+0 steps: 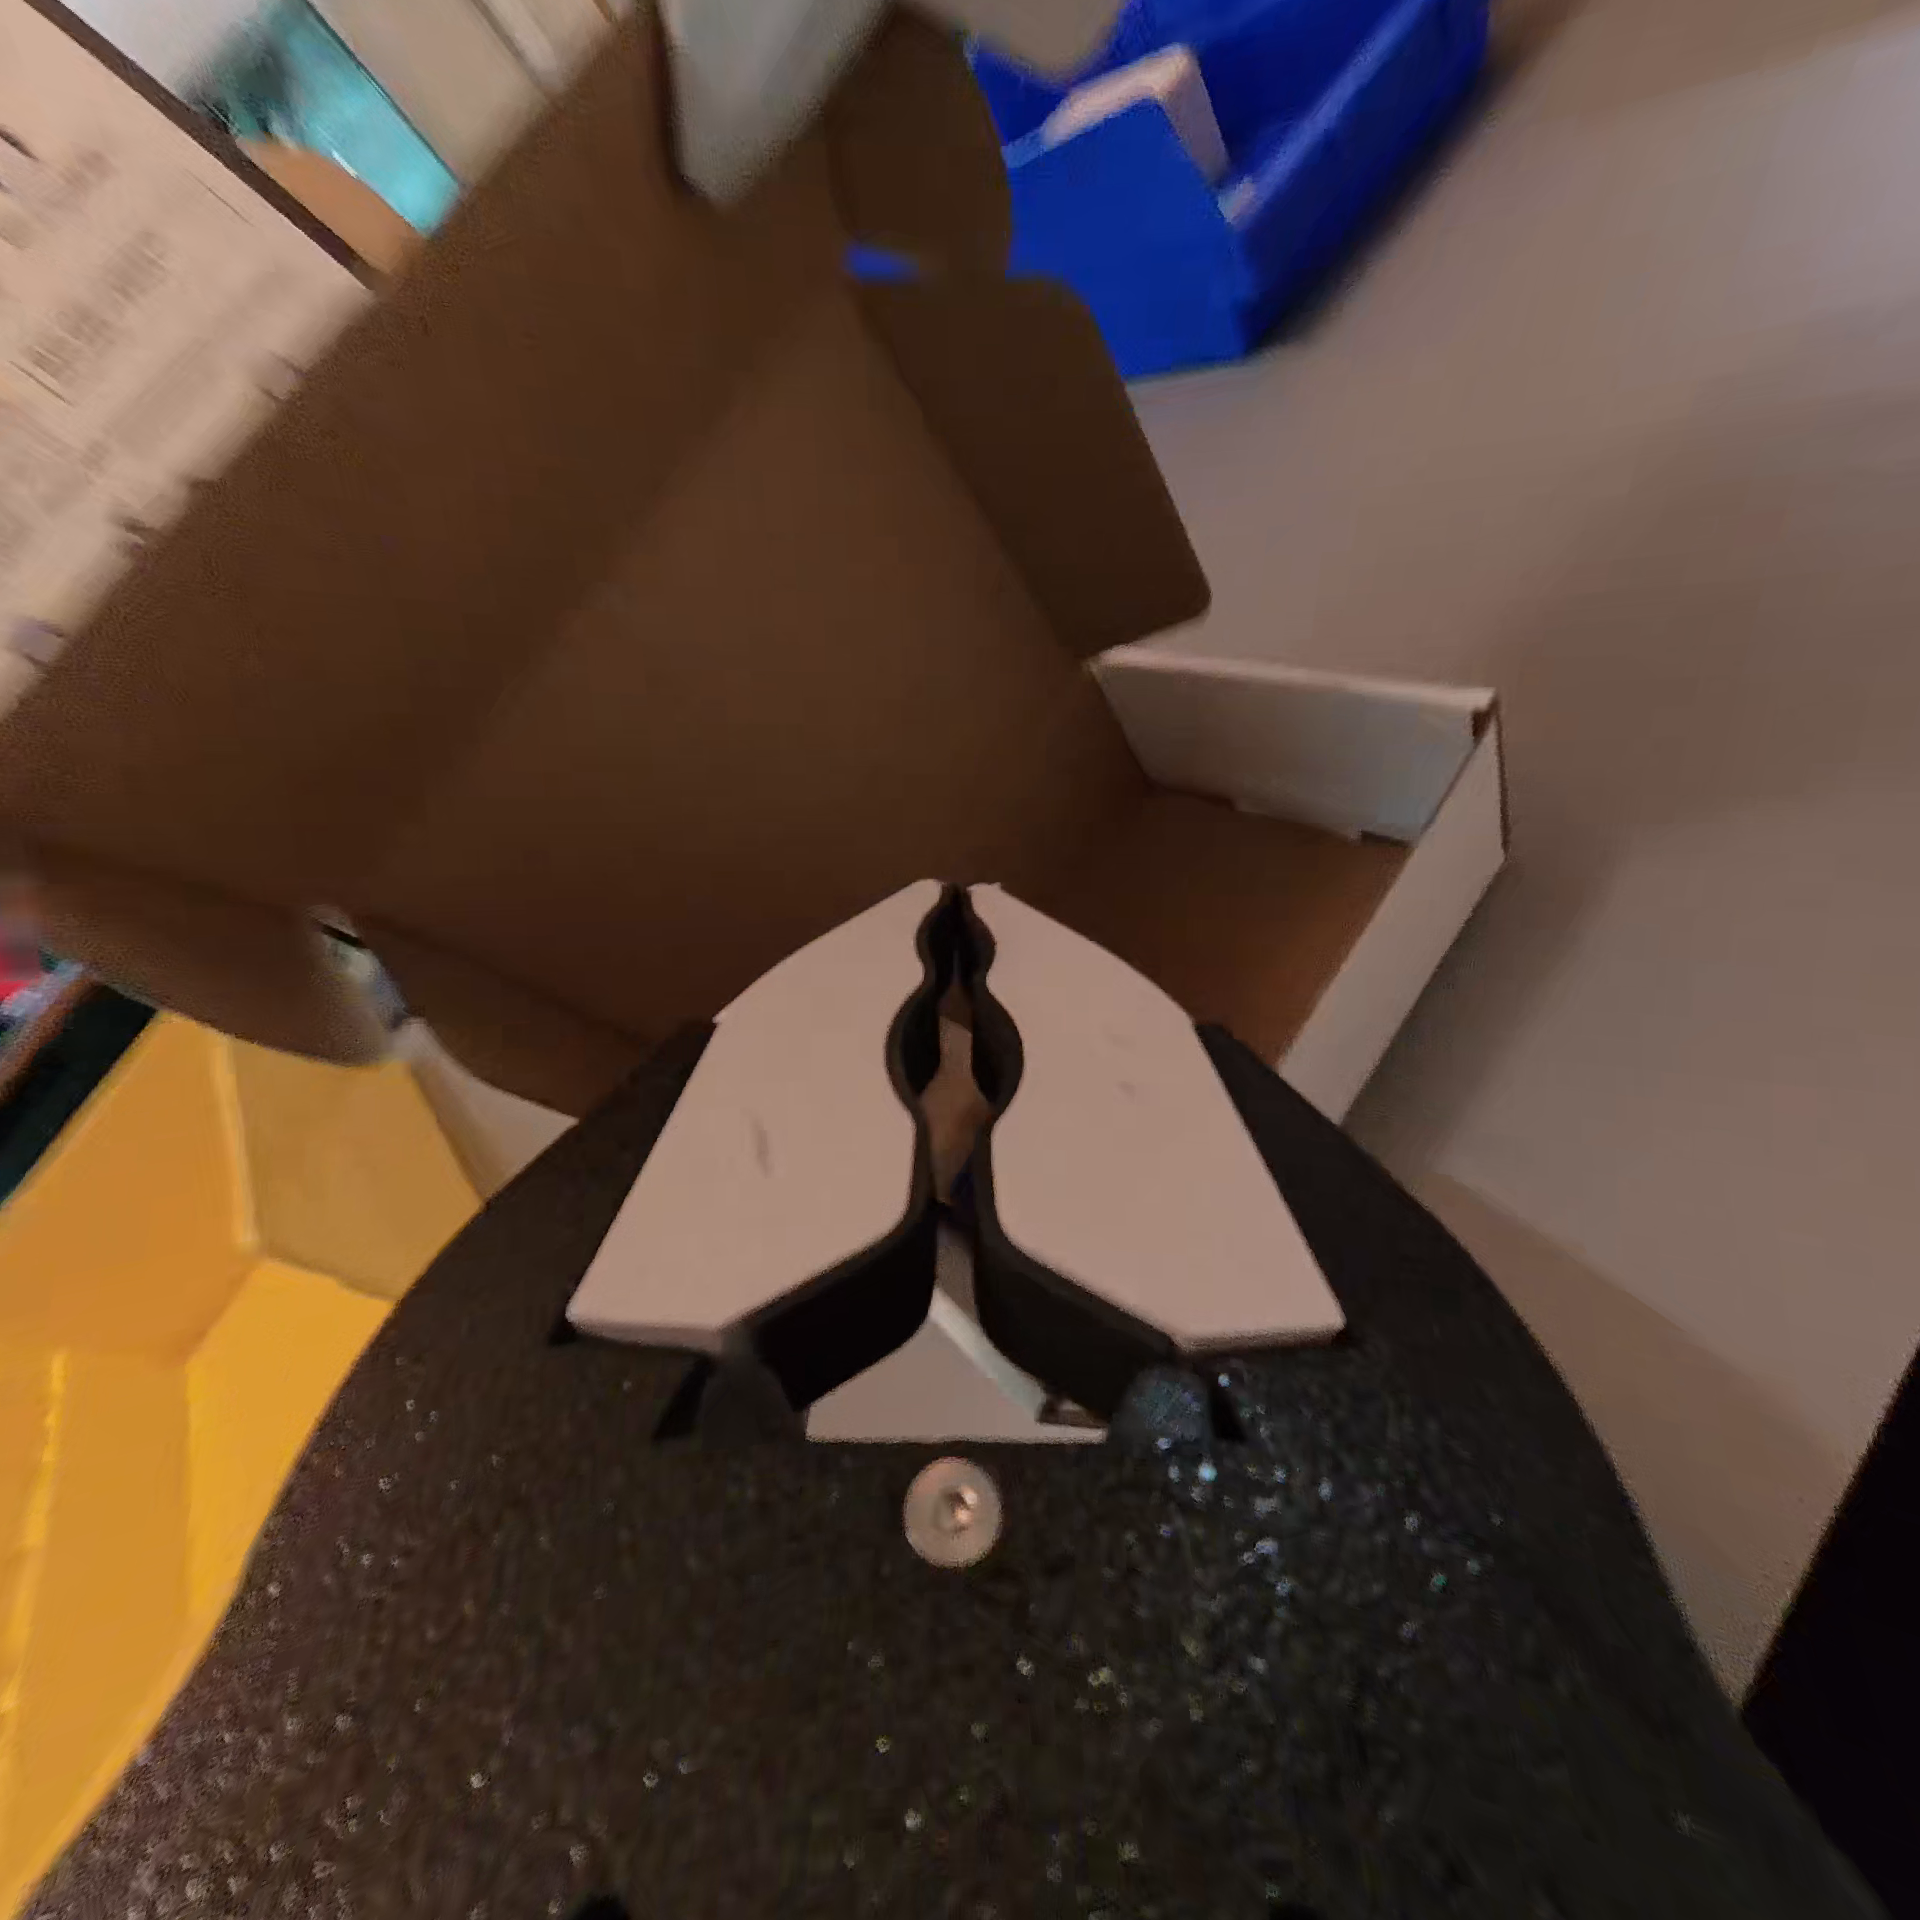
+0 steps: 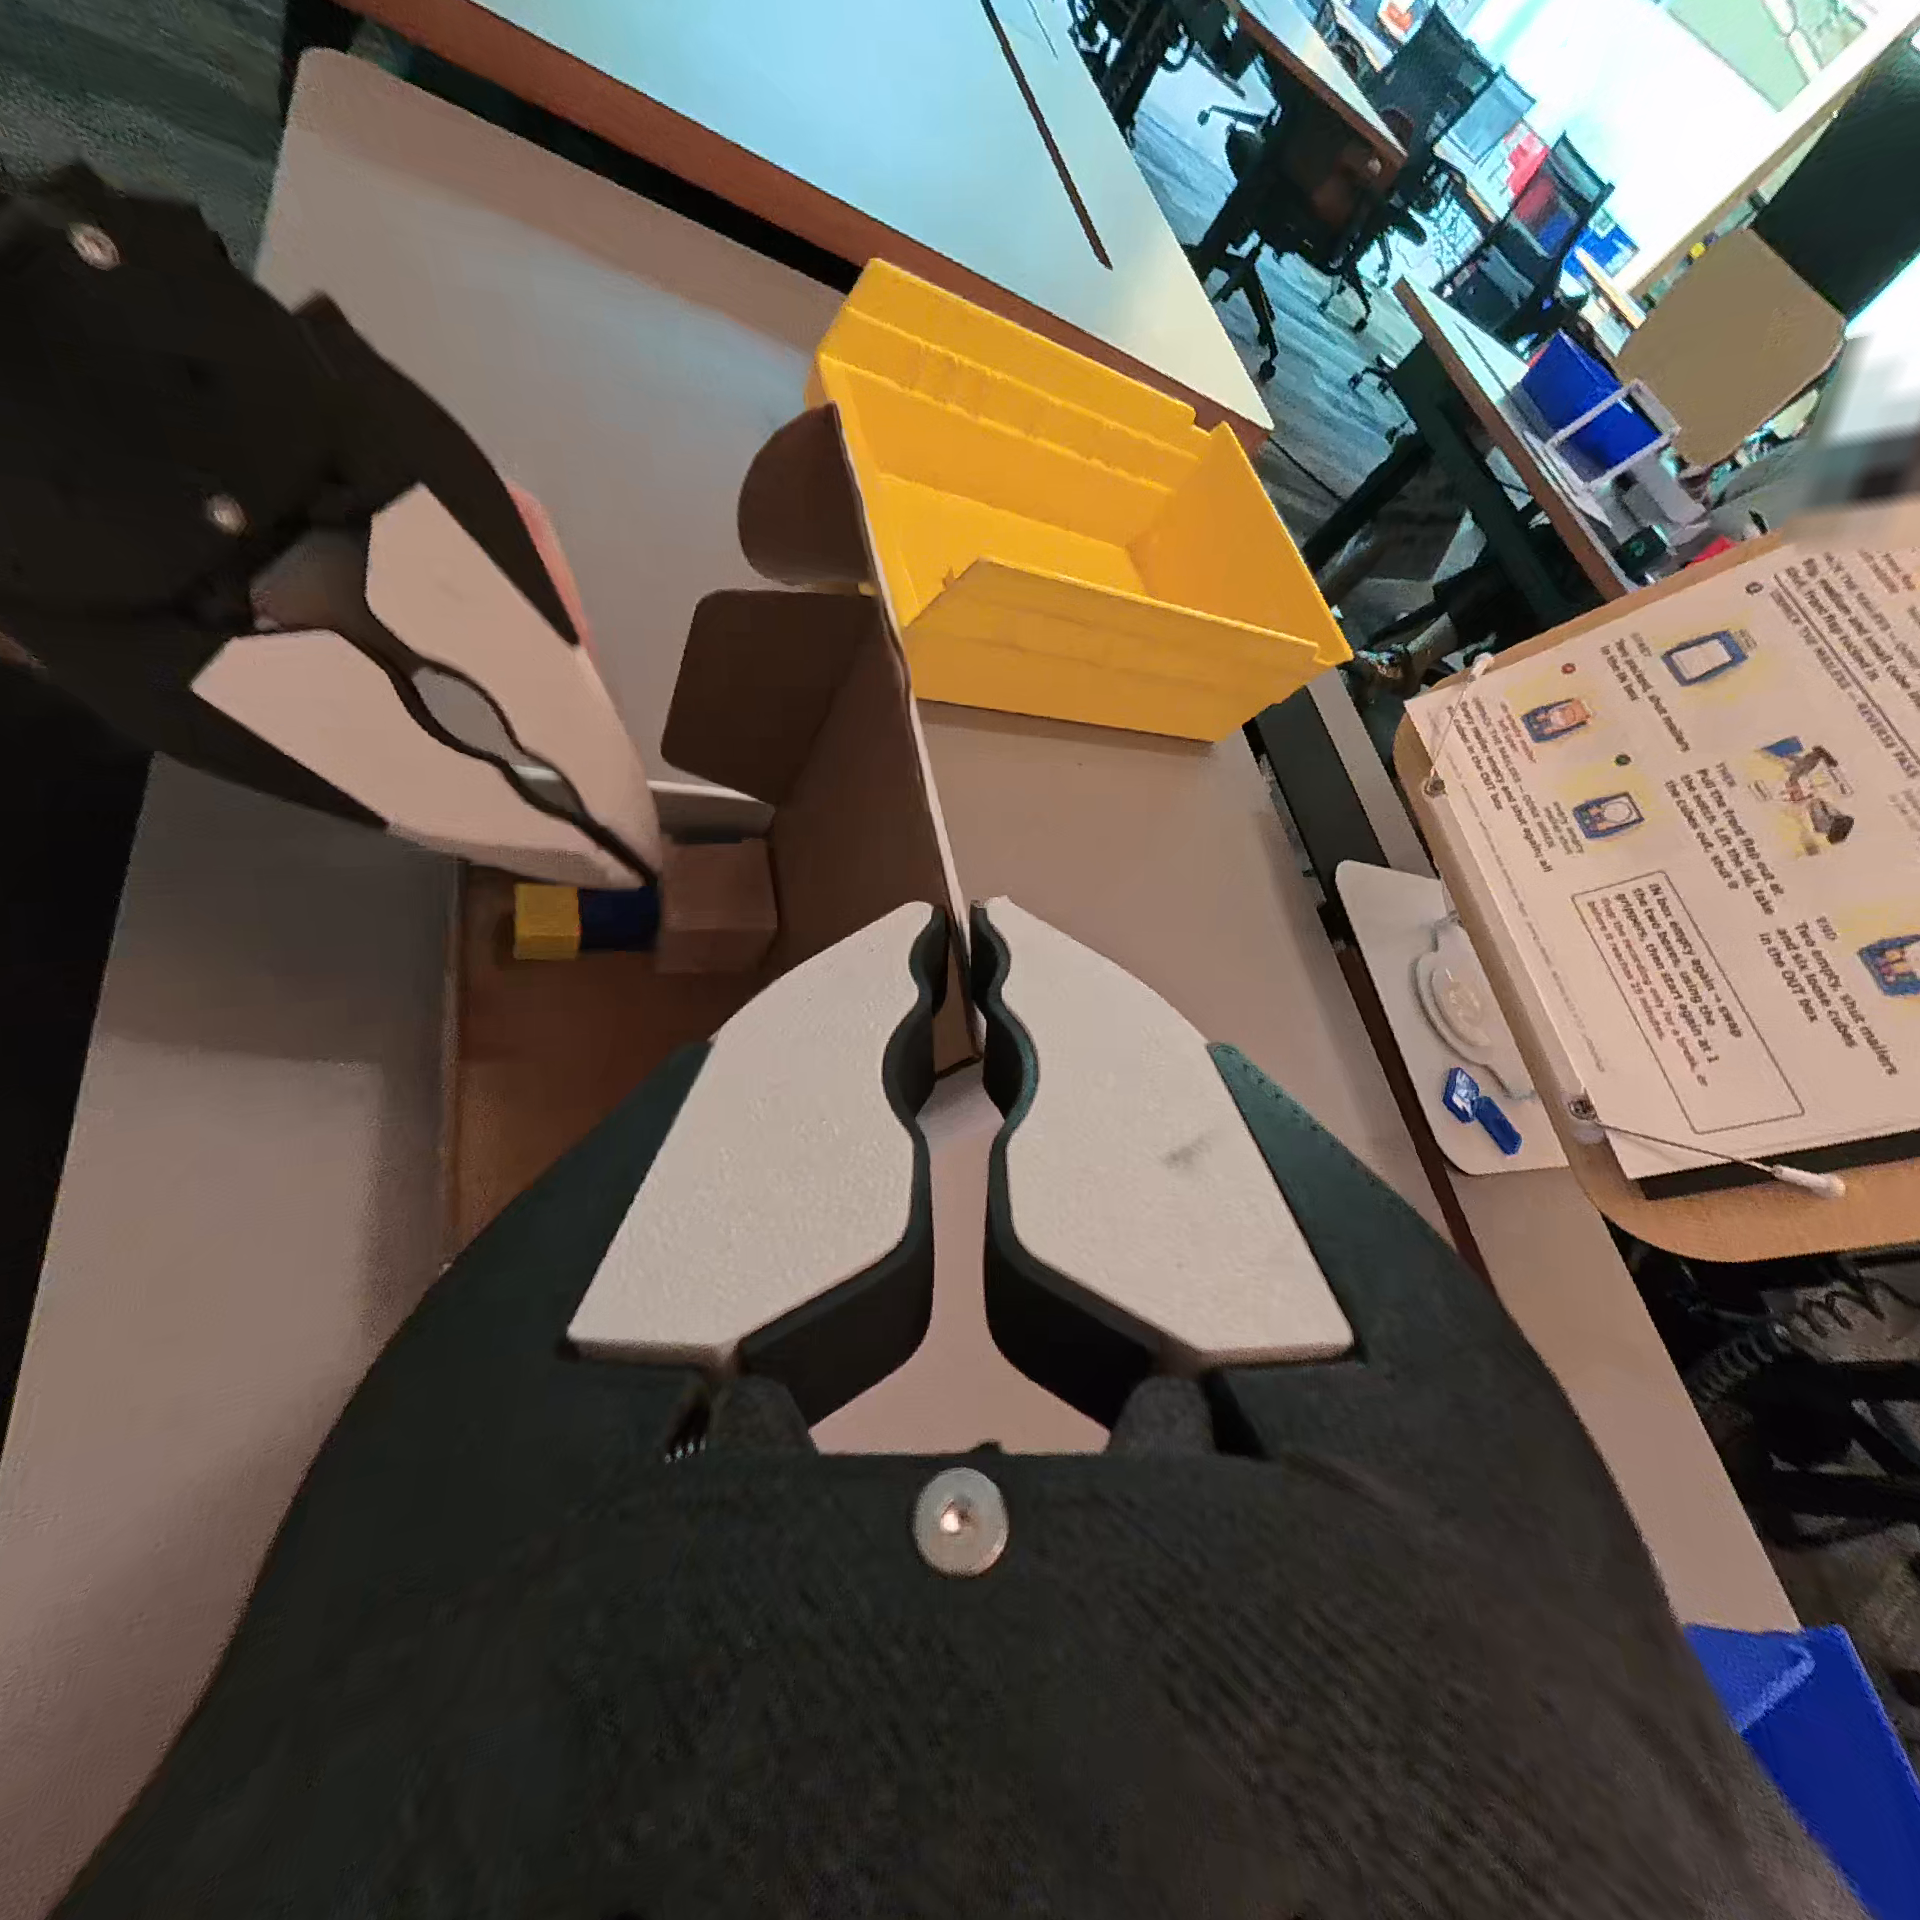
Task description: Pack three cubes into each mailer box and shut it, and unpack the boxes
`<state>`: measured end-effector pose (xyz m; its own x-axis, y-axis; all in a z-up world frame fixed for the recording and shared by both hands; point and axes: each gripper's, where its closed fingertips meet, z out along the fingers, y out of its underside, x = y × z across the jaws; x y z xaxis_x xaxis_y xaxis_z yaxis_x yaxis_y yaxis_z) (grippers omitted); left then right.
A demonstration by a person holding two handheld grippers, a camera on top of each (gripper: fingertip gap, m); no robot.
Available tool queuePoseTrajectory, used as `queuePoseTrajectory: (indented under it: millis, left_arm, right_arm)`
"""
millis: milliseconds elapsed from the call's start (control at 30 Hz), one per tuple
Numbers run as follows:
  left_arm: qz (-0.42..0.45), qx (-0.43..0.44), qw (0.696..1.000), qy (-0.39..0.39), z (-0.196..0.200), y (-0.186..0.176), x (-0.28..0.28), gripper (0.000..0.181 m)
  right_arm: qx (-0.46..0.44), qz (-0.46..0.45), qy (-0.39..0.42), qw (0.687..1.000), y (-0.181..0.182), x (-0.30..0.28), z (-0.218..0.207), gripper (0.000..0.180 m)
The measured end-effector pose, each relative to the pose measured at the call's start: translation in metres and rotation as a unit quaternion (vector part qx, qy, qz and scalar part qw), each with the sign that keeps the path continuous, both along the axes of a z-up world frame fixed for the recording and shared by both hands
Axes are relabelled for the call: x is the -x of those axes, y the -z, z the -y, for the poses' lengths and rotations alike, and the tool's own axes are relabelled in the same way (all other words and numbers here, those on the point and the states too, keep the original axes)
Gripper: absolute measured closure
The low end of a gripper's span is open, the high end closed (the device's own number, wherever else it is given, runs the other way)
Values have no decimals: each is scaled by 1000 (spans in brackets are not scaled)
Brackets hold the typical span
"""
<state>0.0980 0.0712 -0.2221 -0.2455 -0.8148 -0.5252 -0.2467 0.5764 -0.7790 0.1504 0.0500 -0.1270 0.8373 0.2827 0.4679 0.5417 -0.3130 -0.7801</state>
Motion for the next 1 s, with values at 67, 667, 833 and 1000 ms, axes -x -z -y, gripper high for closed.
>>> queuePoseTrajectory:
  millis: [67,667,833,1000]
  left_arm:
    - [-22,4,1000,-4,-1,16,-1,181]
    - [-17,-22,1000,14,11,30,-7,181]
    - [2,-18,1000,24,10,28,-13,181]
    - [46,-57,997,19,-3,22,-29,181]
  right_arm:
    - [5,10,15,1000,2,-7,-1,176]
    - [159,-182,215,946,120,-145,-49,170]
    - [164,-203,226,939,133,-159,-54,180]
    - [76,-195,241,948,84,-167,-55,160]
